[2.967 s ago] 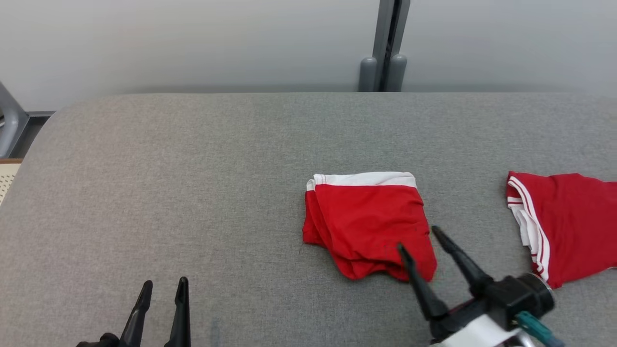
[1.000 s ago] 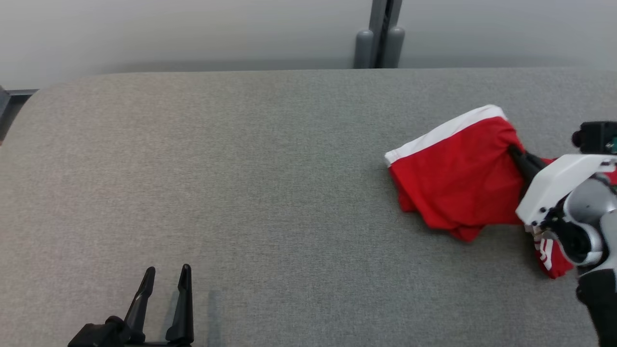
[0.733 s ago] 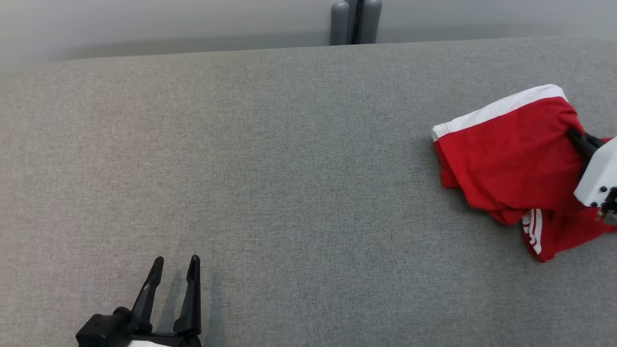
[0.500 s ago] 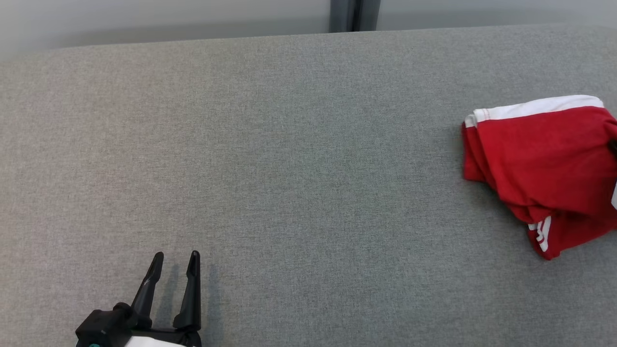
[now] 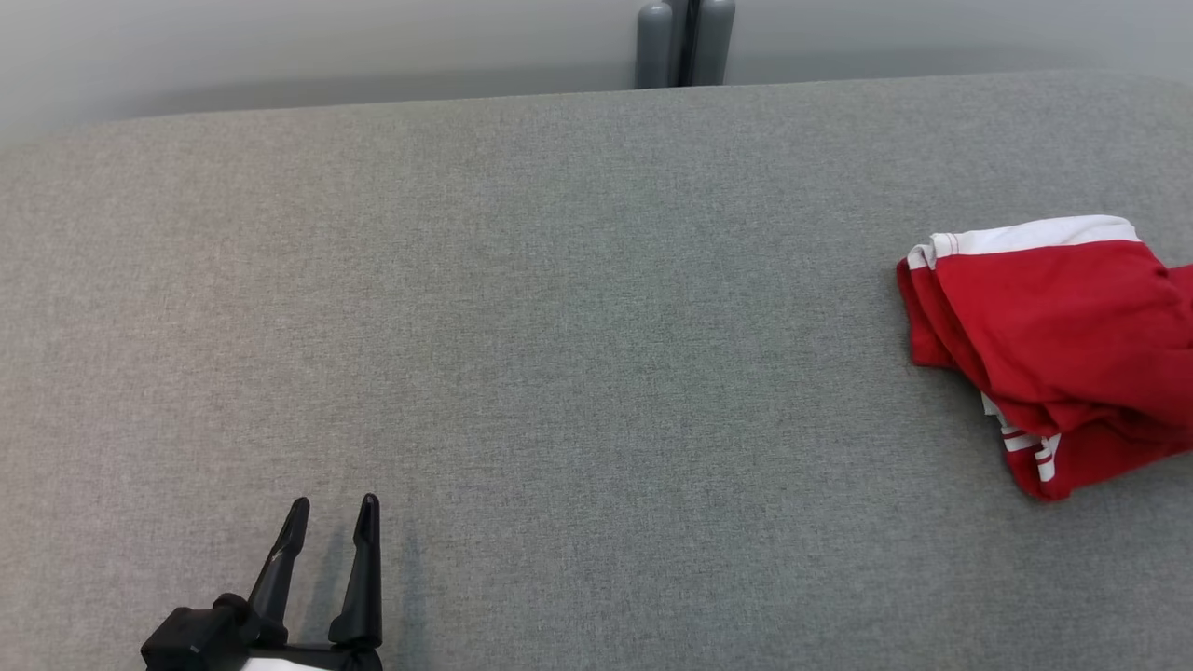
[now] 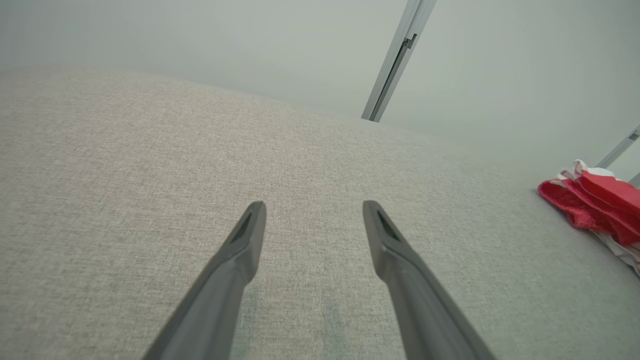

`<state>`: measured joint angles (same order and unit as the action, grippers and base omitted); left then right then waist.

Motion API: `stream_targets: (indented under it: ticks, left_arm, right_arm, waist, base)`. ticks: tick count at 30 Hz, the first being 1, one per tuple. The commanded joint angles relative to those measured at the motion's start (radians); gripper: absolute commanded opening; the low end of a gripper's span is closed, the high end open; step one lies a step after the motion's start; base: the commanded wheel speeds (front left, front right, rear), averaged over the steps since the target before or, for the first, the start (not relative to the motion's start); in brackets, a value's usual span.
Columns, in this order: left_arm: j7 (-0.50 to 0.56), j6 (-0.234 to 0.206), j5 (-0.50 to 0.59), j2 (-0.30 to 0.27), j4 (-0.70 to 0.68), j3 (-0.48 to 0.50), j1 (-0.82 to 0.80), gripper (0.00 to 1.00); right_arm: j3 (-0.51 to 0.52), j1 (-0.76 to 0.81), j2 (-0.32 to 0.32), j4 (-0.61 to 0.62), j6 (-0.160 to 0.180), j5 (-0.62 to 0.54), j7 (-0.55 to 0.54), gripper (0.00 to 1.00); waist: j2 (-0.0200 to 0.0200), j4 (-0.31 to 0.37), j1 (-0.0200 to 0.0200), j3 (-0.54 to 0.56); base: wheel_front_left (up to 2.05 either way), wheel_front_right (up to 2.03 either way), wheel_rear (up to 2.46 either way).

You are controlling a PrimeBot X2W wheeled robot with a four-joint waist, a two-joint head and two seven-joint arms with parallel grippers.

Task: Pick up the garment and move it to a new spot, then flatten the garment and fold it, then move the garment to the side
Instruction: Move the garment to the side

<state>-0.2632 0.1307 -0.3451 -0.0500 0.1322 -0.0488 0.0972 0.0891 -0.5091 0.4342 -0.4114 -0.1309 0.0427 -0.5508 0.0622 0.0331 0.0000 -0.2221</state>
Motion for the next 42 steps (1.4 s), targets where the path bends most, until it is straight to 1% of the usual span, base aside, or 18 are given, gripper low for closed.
stream_targets:
  ticks: [1, 3, 8, 9, 10, 13, 16, 18, 21, 25, 28, 32, 36, 42]
  left_arm:
    - [-0.001, 0.001, -0.006, -0.003, 0.001, 0.004, 0.01, 1.0]
    - [-0.001, 0.001, -0.008, -0.003, 0.003, 0.002, 0.012, 1.0]
    - [-0.001, 0.001, -0.014, -0.003, 0.001, 0.028, 0.023, 1.0]
    - [-0.001, 0.001, -0.014, -0.003, 0.001, 0.028, 0.023, 1.0]
    - [-0.001, 0.001, -0.017, -0.003, 0.001, 0.033, 0.027, 1.0]
    - [-0.001, -0.001, -0.008, -0.003, 0.015, 0.054, 0.044, 1.0]
    - [-0.001, -0.016, 0.002, -0.002, 0.028, 0.071, 0.049, 1.0]
    - [-0.002, -0.025, 0.012, -0.003, 0.041, 0.084, 0.053, 1.0]
    - [-0.001, -0.025, 0.026, -0.003, 0.055, 0.101, 0.048, 1.0]
    - [-0.001, -0.025, 0.057, -0.003, 0.061, 0.126, 0.045, 1.0]
    - [-0.001, -0.021, 0.075, -0.002, 0.052, 0.133, 0.04, 1.0]
    - [-0.001, -0.011, 0.081, -0.003, 0.068, 0.118, 0.031, 1.0]
    - [-0.001, -0.008, 0.075, -0.003, 0.088, 0.104, 0.022, 1.0]
    - [-0.001, 0.0, 0.071, -0.003, 0.1, 0.081, 0.032, 1.0]
  right_arm:
    - [-0.013, 0.022, 0.015, 0.015, 0.0, -0.023, 0.024, 1.0]
    - [0.002, 0.024, 0.021, 0.047, 0.0, -0.049, 0.08, 1.0]
    - [0.011, 0.082, -0.045, 0.136, 0.0, -0.067, 0.302, 1.0]
    - [0.011, 0.082, -0.045, 0.136, 0.0, -0.067, 0.302, 1.0]
    - [0.01, 0.1, -0.056, 0.155, 0.0, -0.071, 0.352, 1.0]
    - [0.017, 0.18, -0.106, 0.207, 0.0, -0.078, 0.524, 1.0]
    - [0.037, 0.295, -0.173, 0.221, 0.0, -0.079, 0.703, 1.0]
    - [0.05, 0.367, -0.22, 0.21, 0.0, -0.082, 0.777, 1.0]
    - [0.039, 0.456, -0.284, 0.184, 0.0, -0.1, 0.812, 1.0]
    - [0.023, 0.541, -0.347, 0.249, 0.0, -0.092, 0.816, 1.0]
    - [0.013, 0.586, -0.373, 0.288, 0.0, -0.074, 0.815, 1.0]
    - [-0.001, 0.626, -0.382, 0.311, 0.0, -0.053, 0.815, 1.0]
    - [-0.011, 0.639, -0.383, 0.316, 0.0, -0.022, 0.815, 1.0]
    - [-0.005, 0.645, -0.383, 0.314, 0.0, -0.012, 0.815, 1.0]
  waist:
    - [0.0, 0.01, 0.0, 0.011]
    - [0.0, 0.014, 0.0, 0.02]
    - [0.0, 0.025, 0.0, 0.057]
    - [0.0, 0.025, 0.0, 0.057]
    - [0.0, 0.025, 0.0, 0.067]
    - [0.0, 0.021, 0.0, 0.099]
    - [0.0, 0.01, 0.0, 0.133]
    - [0.0, 0.002, 0.0, 0.15]
    - [0.0, -0.006, 0.0, 0.164]
    - [0.0, -0.014, 0.0, 0.18]
    - [0.0, -0.019, 0.0, 0.19]
    - [0.0, -0.026, 0.0, 0.2]
    - [0.0, -0.028, 0.0, 0.206]
    - [0.0, -0.029, 0.0, 0.207]
  base:
    - [0.0, 0.0, 0.0]
    - [0.0, 0.0, 0.0]
    - [0.0, 0.0, 0.0]
    - [0.0, 0.0, 0.0]
    - [0.0, 0.0, 0.0]
    - [0.0, 0.0, 0.0]
    - [0.0, 0.0, 0.0]
    - [0.0, 0.0, 0.0]
    - [0.0, 0.0, 0.0]
    - [0.0, 0.0, 0.0]
    - [0.0, 0.0, 0.0]
    - [0.0, 0.0, 0.0]
    - [0.0, 0.0, 0.0]
    - [0.0, 0.0, 0.0]
